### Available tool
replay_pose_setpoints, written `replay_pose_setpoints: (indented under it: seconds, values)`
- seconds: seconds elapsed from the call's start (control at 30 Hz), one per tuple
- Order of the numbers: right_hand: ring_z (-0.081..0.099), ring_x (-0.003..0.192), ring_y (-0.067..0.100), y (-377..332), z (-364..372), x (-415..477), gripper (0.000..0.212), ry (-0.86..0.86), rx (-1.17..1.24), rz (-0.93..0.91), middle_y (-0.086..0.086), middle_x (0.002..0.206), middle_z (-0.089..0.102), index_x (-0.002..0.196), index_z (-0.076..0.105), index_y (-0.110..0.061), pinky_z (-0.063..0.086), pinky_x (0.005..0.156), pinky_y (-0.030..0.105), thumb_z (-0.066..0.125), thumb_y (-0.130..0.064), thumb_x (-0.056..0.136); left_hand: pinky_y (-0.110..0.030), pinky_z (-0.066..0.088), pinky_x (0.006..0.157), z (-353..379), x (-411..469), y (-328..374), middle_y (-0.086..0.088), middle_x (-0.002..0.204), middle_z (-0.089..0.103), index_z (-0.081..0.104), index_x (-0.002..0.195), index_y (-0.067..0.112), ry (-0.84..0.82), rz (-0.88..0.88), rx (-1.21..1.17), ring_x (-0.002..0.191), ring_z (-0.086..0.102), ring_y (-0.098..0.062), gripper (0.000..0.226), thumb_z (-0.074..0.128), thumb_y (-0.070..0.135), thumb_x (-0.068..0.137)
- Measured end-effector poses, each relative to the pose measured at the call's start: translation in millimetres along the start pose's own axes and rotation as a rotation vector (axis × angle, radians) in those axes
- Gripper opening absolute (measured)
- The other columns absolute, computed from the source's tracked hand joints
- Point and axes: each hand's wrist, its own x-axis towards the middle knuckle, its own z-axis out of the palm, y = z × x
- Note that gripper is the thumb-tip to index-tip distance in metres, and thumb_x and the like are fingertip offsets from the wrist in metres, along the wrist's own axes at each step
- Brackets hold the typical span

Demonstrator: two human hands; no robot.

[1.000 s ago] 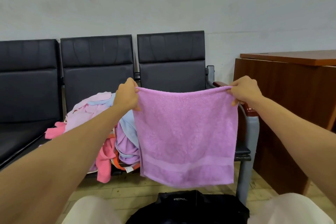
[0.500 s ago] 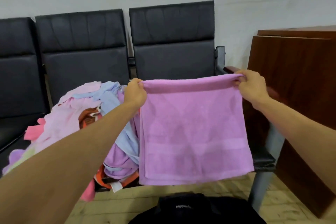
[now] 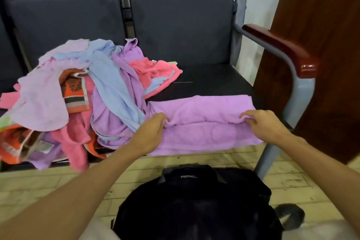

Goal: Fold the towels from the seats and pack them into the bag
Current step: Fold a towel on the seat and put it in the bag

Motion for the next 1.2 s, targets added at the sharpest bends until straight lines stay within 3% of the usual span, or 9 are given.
replay_pose_setpoints:
  seconds: [0.13, 0.27, 0.47, 0.63, 0.73, 0.83, 0.93, 1.03, 1.2]
  values:
    - [0.064, 0.094, 0.026, -0.5, 10.9, 15.8, 0.029, 0.011, 0.054, -0.024, 0.003, 0.113, 0.071, 0.099, 0.075, -0.013, 0.043, 0.082, 0.024, 0.049, -0.002, 0.097, -0.031, 0.037, 0.092, 2.3, 11.9, -16.2, -0.016, 0.118, 0.061, 0.057, 0.104, 0.0, -0.06, 0.02, 0.035, 0.107, 0.057, -0.03, 0.042, 0.028, 0.026, 0.089]
    - [0.05, 0.067, 0.005, -4.3, 18.6, 32.5, 0.028, 0.087, 0.092, -0.012, 0.006, 0.112, 0.069, 0.107, 0.072, -0.009, 0.037, 0.074, 0.019, 0.046, -0.003, 0.099, -0.018, 0.033, 0.092, 1.4, 28.5, -20.7, -0.011, 0.124, 0.061, 0.059, 0.114, 0.0, 0.071, 0.043, -0.035, 0.115, 0.055, -0.023, 0.031, 0.035, 0.013, 0.099]
    - [0.052, 0.067, 0.012, -2.3, 6.9, 36.8, 0.029, 0.316, 0.261, 0.079, 0.009, 0.11, 0.065, 0.121, 0.064, -0.01, 0.041, 0.062, 0.019, 0.046, -0.003, 0.099, -0.008, 0.037, 0.079, -25.5, 21.7, -9.5, 0.005, 0.115, 0.06, 0.061, 0.114, 0.009, 0.332, 0.009, -0.225, 0.101, 0.054, -0.011, 0.024, 0.041, 0.008, 0.101]
    - [0.058, 0.08, 0.024, 0.7, -19.5, 14.2, 0.029, 0.346, 0.382, 0.103, 0.009, 0.104, 0.065, 0.123, 0.064, -0.012, 0.051, 0.07, 0.037, 0.046, -0.011, 0.101, -0.007, 0.036, 0.091, -43.5, 0.0, -8.7, 0.007, 0.12, 0.063, 0.066, 0.108, 0.015, 0.266, 0.034, -0.286, 0.11, 0.054, -0.007, 0.024, 0.047, 0.005, 0.098]
    - [0.05, 0.058, 0.021, 5.7, -24.1, -3.6, 0.029, 0.247, 0.284, 0.059, 0.009, 0.09, 0.066, 0.122, 0.065, -0.013, 0.041, 0.052, 0.03, 0.049, -0.01, 0.099, 0.002, 0.034, 0.081, -48.3, -10.6, -7.9, 0.008, 0.112, 0.064, 0.067, 0.104, 0.014, 0.18, 0.07, -0.154, 0.104, 0.056, -0.007, 0.021, 0.049, 0.006, 0.096]
    - [0.054, 0.057, 0.021, 7.1, -31.3, -17.2, 0.028, 0.183, 0.206, 0.019, 0.007, 0.092, 0.068, 0.121, 0.067, -0.015, 0.041, 0.052, 0.026, 0.051, -0.011, 0.098, -0.007, 0.041, 0.072, -52.7, -19.1, -4.9, 0.001, 0.1, 0.068, 0.069, 0.097, 0.01, 0.14, 0.069, -0.082, 0.089, 0.061, -0.015, 0.018, 0.052, 0.004, 0.094]
    - [0.065, 0.091, 0.026, 8.8, -35.6, -25.9, 0.027, 0.058, 0.166, 0.008, 0.001, 0.112, 0.066, 0.119, 0.068, -0.015, 0.046, 0.073, 0.026, 0.05, -0.016, 0.099, -0.026, 0.045, 0.072, -54.5, -24.4, -4.4, 0.001, 0.088, 0.069, 0.069, 0.082, 0.021, -0.04, 0.009, 0.026, 0.079, 0.061, -0.015, 0.017, 0.054, 0.016, 0.087]
    - [0.056, 0.118, 0.018, 10.8, -31.5, -28.0, 0.03, -0.157, 0.162, 0.063, -0.003, 0.125, 0.064, 0.112, 0.073, -0.016, 0.036, 0.093, 0.024, 0.047, -0.027, 0.101, -0.034, 0.047, 0.087, -51.5, -24.3, -4.4, 0.011, 0.092, 0.069, 0.07, 0.074, 0.026, -0.184, -0.063, 0.112, 0.09, 0.061, -0.012, 0.023, 0.048, 0.029, 0.082]
    - [0.055, 0.099, 0.015, 13.5, -19.8, -15.2, 0.026, -0.03, 0.129, 0.135, 0.004, 0.117, 0.067, 0.098, 0.075, -0.013, 0.038, 0.087, 0.025, 0.051, -0.023, 0.099, -0.035, 0.045, 0.087, -34.4, -7.5, -9.0, -0.007, 0.103, 0.061, 0.066, 0.096, 0.008, 0.077, -0.115, 0.163, 0.095, 0.059, -0.025, 0.014, 0.052, 0.009, 0.09]
